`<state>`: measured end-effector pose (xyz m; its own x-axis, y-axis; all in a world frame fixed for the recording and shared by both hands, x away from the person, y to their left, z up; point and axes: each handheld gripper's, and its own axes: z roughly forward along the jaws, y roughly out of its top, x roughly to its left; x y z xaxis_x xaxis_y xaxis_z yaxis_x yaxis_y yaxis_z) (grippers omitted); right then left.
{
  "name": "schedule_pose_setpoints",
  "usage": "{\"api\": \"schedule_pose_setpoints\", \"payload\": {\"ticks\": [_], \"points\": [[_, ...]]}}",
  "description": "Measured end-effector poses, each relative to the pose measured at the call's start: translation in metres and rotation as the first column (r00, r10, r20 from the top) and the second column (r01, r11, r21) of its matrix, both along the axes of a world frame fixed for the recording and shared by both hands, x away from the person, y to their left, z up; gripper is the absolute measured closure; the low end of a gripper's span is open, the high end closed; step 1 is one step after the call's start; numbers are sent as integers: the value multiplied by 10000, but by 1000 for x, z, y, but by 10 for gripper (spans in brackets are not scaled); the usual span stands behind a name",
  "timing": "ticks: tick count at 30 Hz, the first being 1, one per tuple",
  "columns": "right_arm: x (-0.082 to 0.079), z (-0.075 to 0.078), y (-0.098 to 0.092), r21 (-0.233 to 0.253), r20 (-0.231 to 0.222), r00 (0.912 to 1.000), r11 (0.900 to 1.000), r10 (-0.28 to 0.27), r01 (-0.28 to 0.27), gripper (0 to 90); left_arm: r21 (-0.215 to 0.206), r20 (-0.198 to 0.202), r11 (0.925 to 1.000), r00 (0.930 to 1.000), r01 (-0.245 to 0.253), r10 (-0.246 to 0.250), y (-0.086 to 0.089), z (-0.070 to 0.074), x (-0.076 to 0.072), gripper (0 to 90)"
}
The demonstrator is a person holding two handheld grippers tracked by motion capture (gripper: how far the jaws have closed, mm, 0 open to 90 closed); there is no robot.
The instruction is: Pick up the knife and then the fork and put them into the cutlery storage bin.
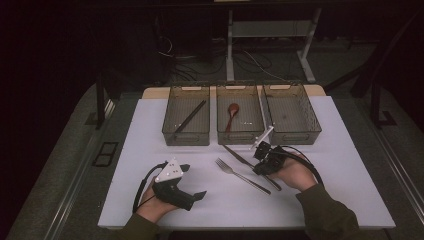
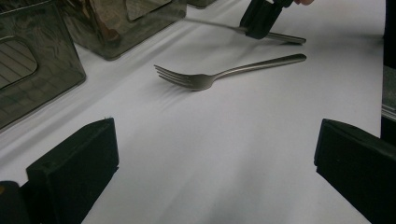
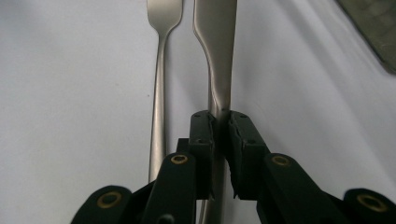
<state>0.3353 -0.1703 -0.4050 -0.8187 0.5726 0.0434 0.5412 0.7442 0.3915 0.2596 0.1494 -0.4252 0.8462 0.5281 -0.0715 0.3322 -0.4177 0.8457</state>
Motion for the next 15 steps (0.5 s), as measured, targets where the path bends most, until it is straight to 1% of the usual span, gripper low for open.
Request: {"api": "schedule_pose_setpoints", "payload": {"ticks": [3,5,6,8,11,15], "points": [[-3,4,-12,536,-50,9996,9982,-263,265,808,2,-24,10000,10000,22,-22,0,-1,1,0],[-3,7,-20,759,-69,9992,9963,-396,400,809,-4,-35,10000,10000,52,-52,0,-1,0,0],[-3,8,-24,841,49,9987,9952,-508,502,808,7,-38,10000,10000,70,-70,0,-1,1,0],[-1,11,-30,1056,77,9981,9926,-607,596,809,-28,-50,10000,10000,60,-60,0,-2,1,0],[0,16,-42,1505,154,9961,9851,-866,833,809,-13,-60,10000,10000,76,-76,0,-2,1,0],[2,21,-55,1945,174,9921,9737,-1244,1187,810,-14,-66,10000,10000,72,-72,0,-2,1,0]]}}
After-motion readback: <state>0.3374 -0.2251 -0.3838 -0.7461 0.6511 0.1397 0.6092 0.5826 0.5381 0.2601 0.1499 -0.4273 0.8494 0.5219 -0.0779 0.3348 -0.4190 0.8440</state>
